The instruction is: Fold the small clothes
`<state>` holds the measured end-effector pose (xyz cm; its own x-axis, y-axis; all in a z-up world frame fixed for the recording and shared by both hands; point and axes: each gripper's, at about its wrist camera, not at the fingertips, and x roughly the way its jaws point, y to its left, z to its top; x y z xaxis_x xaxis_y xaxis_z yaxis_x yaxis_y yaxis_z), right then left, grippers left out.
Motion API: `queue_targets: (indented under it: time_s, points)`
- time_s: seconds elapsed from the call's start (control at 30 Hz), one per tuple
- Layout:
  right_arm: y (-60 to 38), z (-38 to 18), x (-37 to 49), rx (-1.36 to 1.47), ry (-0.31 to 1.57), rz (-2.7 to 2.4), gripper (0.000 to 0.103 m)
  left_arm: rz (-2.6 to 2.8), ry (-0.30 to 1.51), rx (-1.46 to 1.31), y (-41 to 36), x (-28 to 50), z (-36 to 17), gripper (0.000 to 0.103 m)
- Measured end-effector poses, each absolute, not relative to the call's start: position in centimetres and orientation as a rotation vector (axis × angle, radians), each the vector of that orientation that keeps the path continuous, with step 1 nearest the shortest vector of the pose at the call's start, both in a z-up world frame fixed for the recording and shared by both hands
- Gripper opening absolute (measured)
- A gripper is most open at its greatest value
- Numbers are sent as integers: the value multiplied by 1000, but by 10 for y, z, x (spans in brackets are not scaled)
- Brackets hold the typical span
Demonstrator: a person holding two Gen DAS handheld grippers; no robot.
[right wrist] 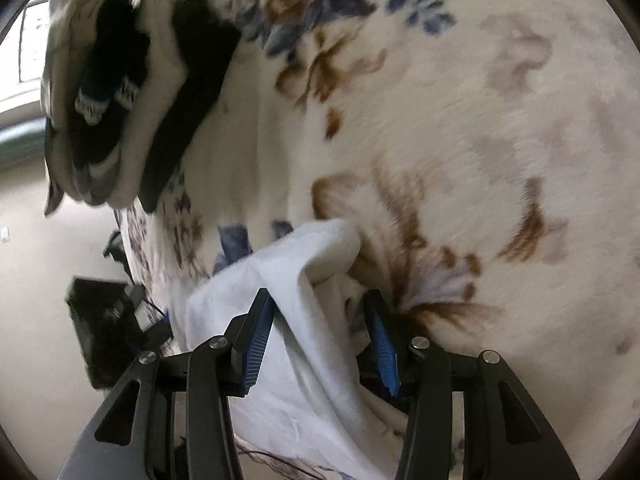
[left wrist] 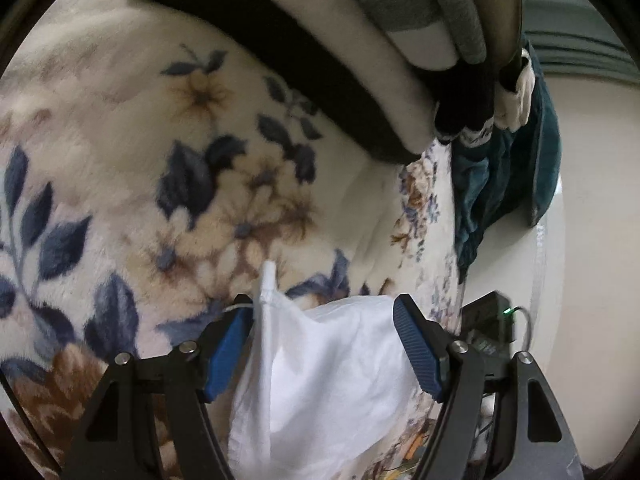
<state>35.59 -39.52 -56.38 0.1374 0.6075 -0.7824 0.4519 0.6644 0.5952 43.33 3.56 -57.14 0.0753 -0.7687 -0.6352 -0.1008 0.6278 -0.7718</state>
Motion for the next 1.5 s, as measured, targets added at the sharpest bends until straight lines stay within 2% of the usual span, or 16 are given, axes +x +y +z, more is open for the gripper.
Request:
queue_targets:
  time_s: [0.2,0.27,0.3,0.47,0.57,0.63,0.7,0.73,0.8,1.03,1.2,1.23,1.27,1.3,1.33,1.5]
  points:
    - [-396,-562,364,970,1397,136,48,-575,1412,-707,28,424,-571,67]
    - [-390,-553,369,891,1346,125,8,-580,1361,-704,25,423,-565,33]
    - [-387,-548,372,860,1327,124,8,-562,1343,-673,25,424,-560,3]
    - [-382,-518,378,818,1181,124,5,-508,1316,-671,30,431,-559,6]
    - [-383,-520,386,737,1227,73,6,-368,1378,-675,49,434,-576,12]
    - [-390,-530,388,755,1306,56,11,-342,1381,-725,67,428,-578,52]
    - [-400,-531,381,793,1342,67,32,-379,1356,-807,84,413,-575,76]
    - [-404,-528,373,809,1336,88,51,-400,1350,-851,91,401,-574,76]
    - [-410,-527,359,850,1349,152,63,-464,1375,-907,96,382,-577,76]
    - [-395,-583,315,922,1585,392,64,-594,1543,-883,65,332,-608,76]
    - [-378,-604,305,955,1593,466,64,-613,1537,-834,39,336,-607,75]
    - [-378,-603,304,967,1574,469,58,-615,1522,-809,30,336,-601,73]
    - [-376,-601,304,976,1557,481,37,-628,1500,-770,26,336,-594,63]
    - [-374,-602,302,982,1550,491,28,-640,1467,-701,17,337,-584,30]
    - [-372,-599,300,980,1541,494,19,-635,1454,-630,9,337,-577,20]
    - [-369,-582,293,951,1488,475,14,-640,1395,-591,6,334,-552,14]
